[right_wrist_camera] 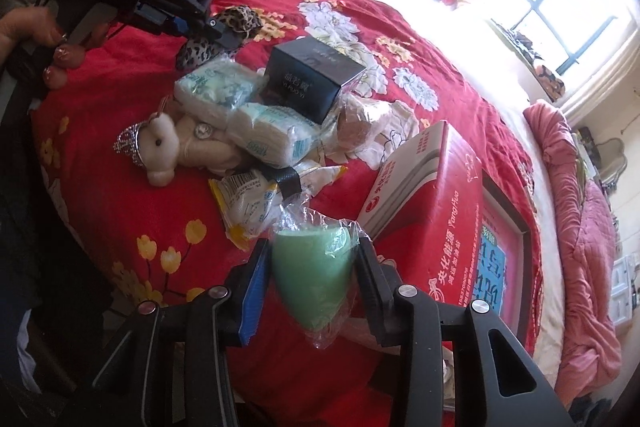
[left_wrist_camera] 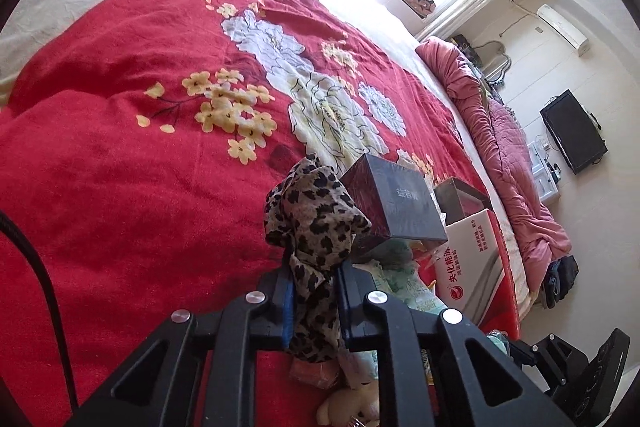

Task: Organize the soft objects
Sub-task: 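Lift the leopard scrunchie and green sponge and carry both toward the pink tray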

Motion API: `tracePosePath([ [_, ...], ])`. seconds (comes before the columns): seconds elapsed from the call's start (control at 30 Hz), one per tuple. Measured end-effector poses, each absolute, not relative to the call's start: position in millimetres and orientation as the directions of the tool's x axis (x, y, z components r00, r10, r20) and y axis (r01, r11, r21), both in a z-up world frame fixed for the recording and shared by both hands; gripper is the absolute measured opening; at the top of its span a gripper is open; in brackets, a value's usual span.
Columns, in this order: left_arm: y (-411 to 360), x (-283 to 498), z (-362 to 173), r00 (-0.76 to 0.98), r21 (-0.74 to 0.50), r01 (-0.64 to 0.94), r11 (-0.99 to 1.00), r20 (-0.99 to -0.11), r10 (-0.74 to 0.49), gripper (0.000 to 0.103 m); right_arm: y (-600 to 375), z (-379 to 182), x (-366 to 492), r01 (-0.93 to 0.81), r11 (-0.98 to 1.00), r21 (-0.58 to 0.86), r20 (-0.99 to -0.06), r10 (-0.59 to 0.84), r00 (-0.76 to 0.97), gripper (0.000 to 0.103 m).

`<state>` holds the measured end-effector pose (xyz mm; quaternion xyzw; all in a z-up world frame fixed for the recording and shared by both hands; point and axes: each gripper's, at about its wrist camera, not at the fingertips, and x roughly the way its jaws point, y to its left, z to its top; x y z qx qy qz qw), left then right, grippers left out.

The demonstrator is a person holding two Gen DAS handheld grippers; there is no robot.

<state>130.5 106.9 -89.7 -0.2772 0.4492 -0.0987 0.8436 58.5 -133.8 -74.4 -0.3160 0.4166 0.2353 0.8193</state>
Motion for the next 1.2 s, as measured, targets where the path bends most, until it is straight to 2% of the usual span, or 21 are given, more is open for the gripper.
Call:
tracePosePath([
  [0.13,105.1,119.5,-77.5,0.6,-0.498,-0.069,0.865,-0.713,-0.362,0.017,-136.9,-64.4,56.8,-0.638,0.722,-0.269,-0.821,0.175,0.544,0.043],
  [0.53,71.1,82.7,-46.1,0.627,-0.396,0.003,0.918,-0.715,-0.31,0.017,-144.6,-42.7,55.1,-0.592,0.792,-0.151,-0.775,0.278,0.568,0.043],
  [0.73,50.1,64.4,-21.2,0.653,-0.311,0.03,0.95,-0.713,-0.254,0.017,-148.0,-22.5,51.1,-0.573,0.813,-0.105,-0.727,0.331,0.602,0.043],
  [1.2,23.3,35.0,15.6,0.679,-0.204,0.015,0.979,-0.717,-0.16,0.017,-165.0,33.1,40.2,-0.51,0.86,-0.009,-0.603,0.402,0.689,0.043],
])
